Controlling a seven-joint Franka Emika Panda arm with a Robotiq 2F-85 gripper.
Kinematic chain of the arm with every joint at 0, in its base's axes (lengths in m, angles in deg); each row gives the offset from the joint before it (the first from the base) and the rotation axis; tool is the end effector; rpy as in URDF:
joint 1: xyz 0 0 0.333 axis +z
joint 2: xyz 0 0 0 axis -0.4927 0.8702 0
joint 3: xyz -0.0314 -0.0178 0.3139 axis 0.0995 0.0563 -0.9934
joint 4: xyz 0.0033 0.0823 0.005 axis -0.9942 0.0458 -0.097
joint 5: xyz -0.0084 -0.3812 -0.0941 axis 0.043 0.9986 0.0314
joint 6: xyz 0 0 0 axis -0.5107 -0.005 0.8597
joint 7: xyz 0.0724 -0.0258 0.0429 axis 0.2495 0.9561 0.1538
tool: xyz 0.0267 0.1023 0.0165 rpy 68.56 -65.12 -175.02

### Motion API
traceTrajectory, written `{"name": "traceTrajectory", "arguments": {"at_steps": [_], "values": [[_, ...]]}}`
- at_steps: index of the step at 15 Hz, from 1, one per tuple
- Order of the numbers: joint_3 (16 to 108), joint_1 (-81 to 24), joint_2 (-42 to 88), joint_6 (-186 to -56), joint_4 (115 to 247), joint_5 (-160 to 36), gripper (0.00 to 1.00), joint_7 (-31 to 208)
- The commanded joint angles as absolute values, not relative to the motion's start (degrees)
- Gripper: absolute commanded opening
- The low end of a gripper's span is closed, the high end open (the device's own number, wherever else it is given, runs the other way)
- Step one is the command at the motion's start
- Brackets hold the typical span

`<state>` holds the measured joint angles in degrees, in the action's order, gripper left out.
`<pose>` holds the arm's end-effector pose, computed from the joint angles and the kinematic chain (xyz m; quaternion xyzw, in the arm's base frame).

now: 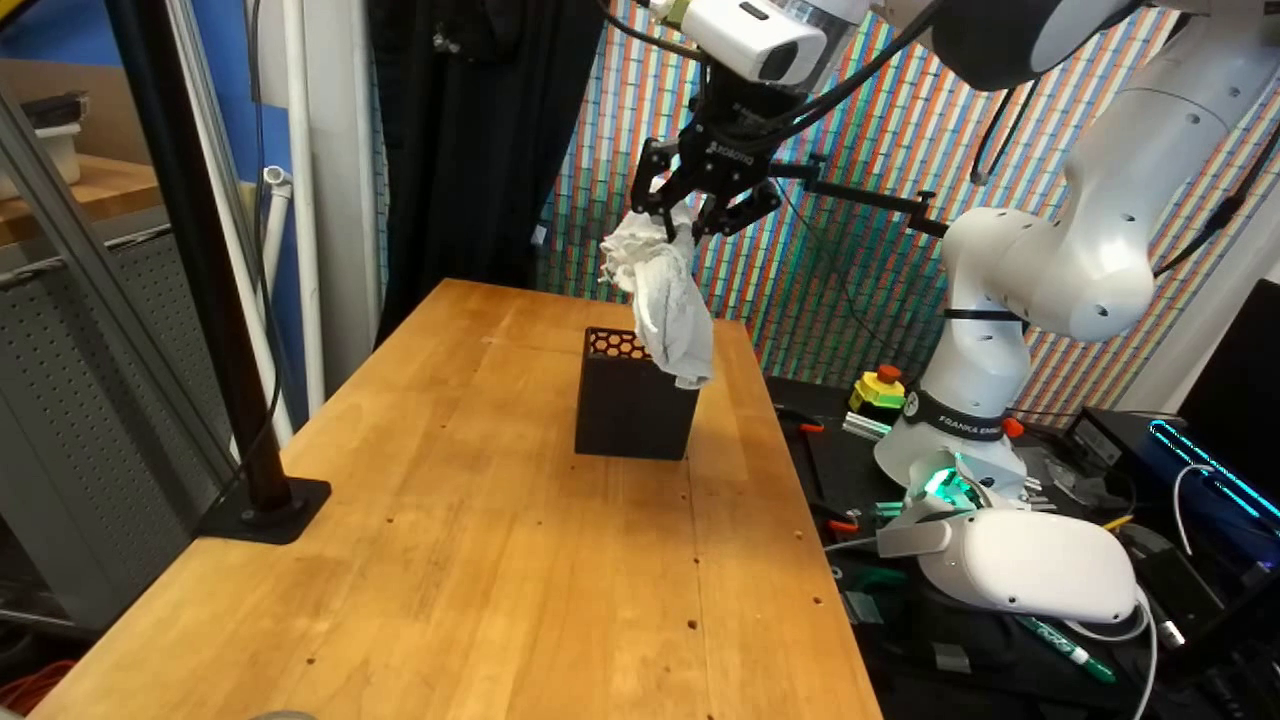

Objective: Place the white towel inside the black basket

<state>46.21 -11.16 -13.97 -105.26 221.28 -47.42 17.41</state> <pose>0.3981 0.2204 0.4915 0.6066 0.7744 -0.0042 0.1799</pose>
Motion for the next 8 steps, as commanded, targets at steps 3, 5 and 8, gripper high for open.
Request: {"name": "traceTrajectory", "arguments": {"at_steps": [3,5,8], "values": [[49.9,-12.9,-7.0,-112.3,220.2,-49.0,0.16,11.7],[50.7,-13.0,-4.3,-115.0,220.5,-52.0,0.17,9.1],[50.6,-13.3,-0.3,-117.7,220.4,-57.1,0.16,5.4]]}}
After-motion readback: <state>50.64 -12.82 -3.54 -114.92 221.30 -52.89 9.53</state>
